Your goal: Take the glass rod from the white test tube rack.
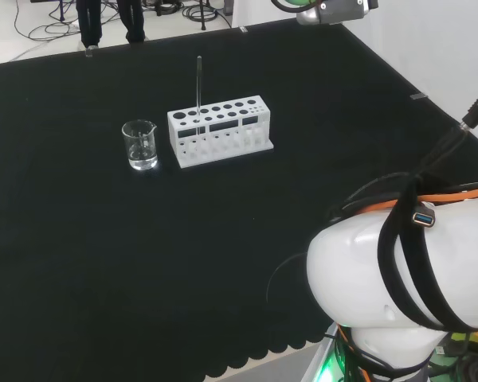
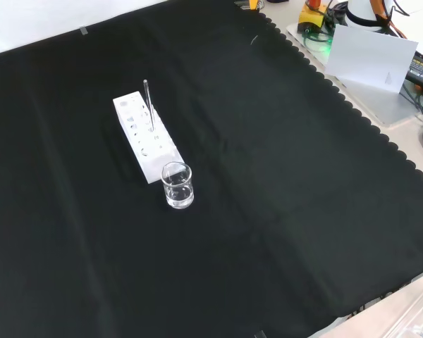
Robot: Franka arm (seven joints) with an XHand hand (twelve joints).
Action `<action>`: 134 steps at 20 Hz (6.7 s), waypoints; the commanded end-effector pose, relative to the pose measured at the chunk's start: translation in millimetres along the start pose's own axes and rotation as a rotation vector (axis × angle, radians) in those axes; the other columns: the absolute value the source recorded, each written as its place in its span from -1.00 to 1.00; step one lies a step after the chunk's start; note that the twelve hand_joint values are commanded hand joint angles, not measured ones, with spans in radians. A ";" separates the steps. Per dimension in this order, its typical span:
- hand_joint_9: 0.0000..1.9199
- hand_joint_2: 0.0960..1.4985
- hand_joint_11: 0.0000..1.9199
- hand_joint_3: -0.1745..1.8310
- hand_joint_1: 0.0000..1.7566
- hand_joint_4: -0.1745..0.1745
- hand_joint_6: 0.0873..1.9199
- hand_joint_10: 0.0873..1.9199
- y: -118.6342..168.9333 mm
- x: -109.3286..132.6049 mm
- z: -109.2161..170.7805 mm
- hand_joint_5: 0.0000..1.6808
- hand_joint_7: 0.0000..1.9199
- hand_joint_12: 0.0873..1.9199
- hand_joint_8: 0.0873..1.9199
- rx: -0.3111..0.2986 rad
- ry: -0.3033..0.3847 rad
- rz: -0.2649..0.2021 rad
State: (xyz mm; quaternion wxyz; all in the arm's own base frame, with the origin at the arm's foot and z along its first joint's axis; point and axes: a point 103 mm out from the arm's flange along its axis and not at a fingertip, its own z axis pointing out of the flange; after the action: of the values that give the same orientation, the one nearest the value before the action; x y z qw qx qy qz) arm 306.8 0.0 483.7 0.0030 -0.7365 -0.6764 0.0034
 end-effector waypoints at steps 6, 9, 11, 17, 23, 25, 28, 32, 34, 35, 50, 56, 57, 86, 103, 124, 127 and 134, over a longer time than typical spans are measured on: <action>-0.99 0.03 -0.99 -0.35 -0.25 -0.72 -1.00 -0.41 -96.4 -42.6 -33.4 -0.93 -1.00 -0.05 -0.67 -0.005 -0.010 0.153; -1.00 0.03 -1.00 -0.35 -0.25 -0.71 -1.00 -0.41 -96.7 -42.0 -33.0 -0.94 -1.00 -0.05 -0.67 -0.003 -0.002 0.140; -1.00 0.03 -1.00 -0.36 -0.25 -0.71 -1.00 -0.40 -96.6 -42.7 -31.8 -0.94 -1.00 -0.05 -0.66 0.003 -0.009 0.142; -1.00 0.04 -1.00 -0.37 -0.25 -0.71 -1.00 -0.38 -94.6 -37.0 -28.2 -0.93 -1.00 -0.04 -0.61 0.008 -0.023 0.149; -1.00 0.05 -1.00 -0.37 -0.25 -0.72 -1.00 -0.27 -89.8 -40.1 -25.1 -0.92 -1.00 0.23 -0.53 0.041 -0.004 0.149; -1.00 0.05 -1.00 -0.37 -0.25 -0.72 -1.00 -0.25 -82.4 -39.7 -22.2 -0.91 -1.00 0.26 -0.52 0.041 -0.010 0.138; -1.00 0.05 -1.00 -0.37 -0.25 -0.73 -1.00 -0.24 -66.0 -33.9 -21.3 -0.91 -1.00 0.29 -0.50 0.045 -0.007 0.116; -0.99 0.06 -1.00 -0.36 -0.26 -0.73 -1.00 -0.20 -41.5 -26.0 -22.1 -0.90 -1.00 0.38 -0.45 0.048 0.024 0.098; -0.97 0.06 -1.00 -0.36 -0.26 -0.73 -1.00 -0.18 -28.7 -22.0 -20.5 -0.89 -1.00 0.42 -0.41 0.044 0.032 0.082; -0.96 0.06 -1.00 -0.35 -0.26 -0.73 -1.00 -0.17 -21.7 -20.1 -19.2 -0.88 -1.00 0.44 -0.39 0.044 0.033 0.074; -0.84 0.05 -0.97 -0.33 -0.24 -0.73 -1.00 -0.13 77.3 20.1 19.7 -0.87 -1.00 0.53 -0.28 0.082 -0.062 -0.020; -0.68 0.06 -0.77 -0.31 -0.23 -0.76 -1.00 -0.14 115.7 31.3 48.3 -0.86 -0.99 0.49 -0.20 0.081 -0.048 -0.058; -0.63 0.06 -0.72 -0.31 -0.23 -0.77 -1.00 -0.14 121.5 32.8 52.6 -0.85 -0.98 0.48 -0.19 0.071 -0.068 -0.064; -0.07 0.28 -0.17 -0.37 -0.44 -1.00 -1.00 -0.23 222.8 35.0 170.1 -0.64 -0.45 0.25 -0.08 0.087 -0.037 -0.188; 0.11 0.26 0.03 -0.38 -0.46 -1.00 -0.36 -0.23 249.9 21.5 209.3 -0.59 -0.23 0.19 -0.07 0.129 -0.022 -0.192; 0.45 0.07 0.70 -0.32 -0.03 -1.00 -0.20 -0.16 244.8 36.8 237.3 -0.56 -0.16 -0.12 -0.01 0.164 -0.023 -0.231; 0.50 0.04 0.75 -0.29 0.03 -1.00 -0.18 -0.19 245.7 38.8 238.3 -0.49 -0.13 -0.16 0.00 0.166 -0.012 -0.239; 0.59 0.04 0.83 -0.27 0.10 -1.00 -0.14 -0.24 251.0 37.2 239.9 -0.34 -0.05 -0.22 0.02 0.176 -0.011 -0.248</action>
State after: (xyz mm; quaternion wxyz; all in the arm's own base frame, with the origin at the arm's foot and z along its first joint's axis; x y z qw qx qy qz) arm 556.0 17.3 242.7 0.0623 -0.6471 -0.7574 0.0616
